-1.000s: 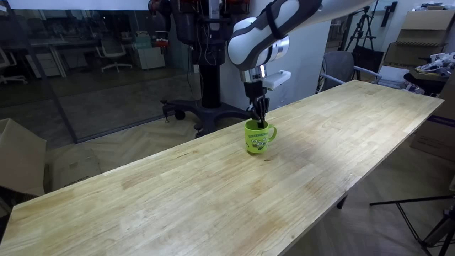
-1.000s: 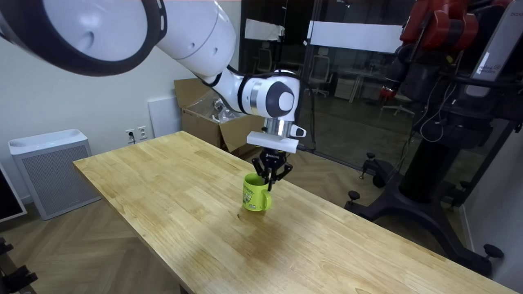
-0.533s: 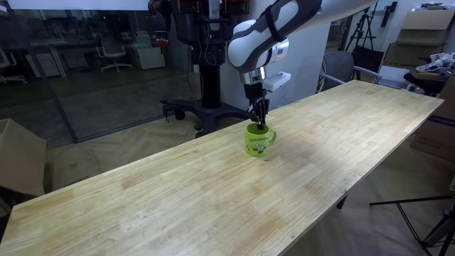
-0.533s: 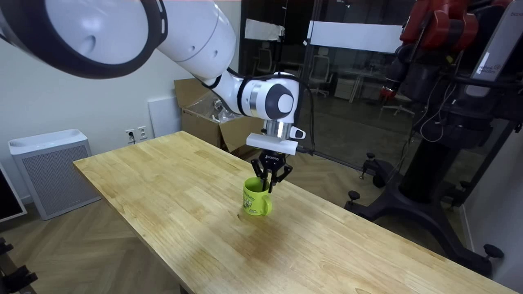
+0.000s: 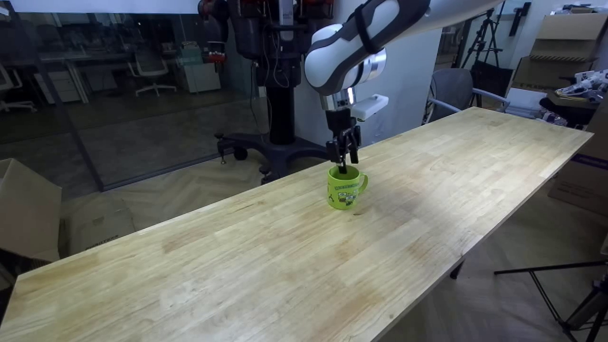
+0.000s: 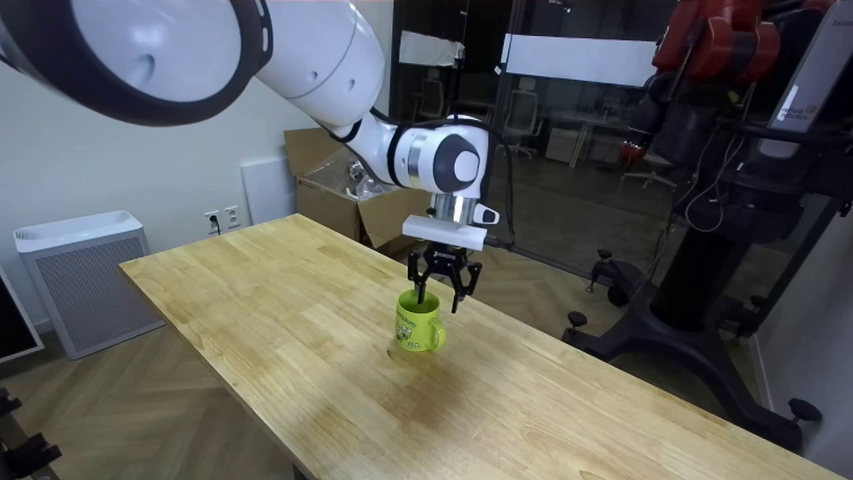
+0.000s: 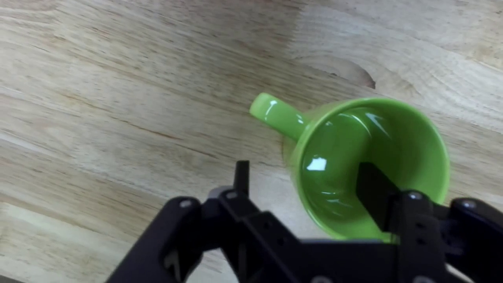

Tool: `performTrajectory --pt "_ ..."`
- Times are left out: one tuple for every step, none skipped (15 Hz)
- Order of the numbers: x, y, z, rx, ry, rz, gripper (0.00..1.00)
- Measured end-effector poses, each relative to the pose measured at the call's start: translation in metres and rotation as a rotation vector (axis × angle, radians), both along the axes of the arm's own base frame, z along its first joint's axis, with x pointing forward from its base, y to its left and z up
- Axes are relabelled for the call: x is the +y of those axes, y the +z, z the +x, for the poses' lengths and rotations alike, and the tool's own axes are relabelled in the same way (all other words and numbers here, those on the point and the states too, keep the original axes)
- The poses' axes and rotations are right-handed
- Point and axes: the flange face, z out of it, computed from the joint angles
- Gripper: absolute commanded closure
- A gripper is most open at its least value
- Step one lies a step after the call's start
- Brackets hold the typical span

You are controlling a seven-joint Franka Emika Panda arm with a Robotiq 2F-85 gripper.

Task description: Move the mug forward

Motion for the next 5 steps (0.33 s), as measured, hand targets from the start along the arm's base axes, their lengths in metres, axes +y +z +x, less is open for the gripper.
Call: performTrajectory --pt "-0.001 0.003 0.0 0.001 -0.001 -0.002 0.0" --pt "-0.002 0.008 0.0 0.008 -0.004 -0.004 0.0" --pt "-0.003 0.014 -0.002 0.021 -0.006 -0.005 0.01" --pt "-0.003 0.019 -0.002 0.022 -0.005 -0.005 0.0" --pt "-0.003 0.018 -0.002 0.022 -0.004 -0.004 0.0"
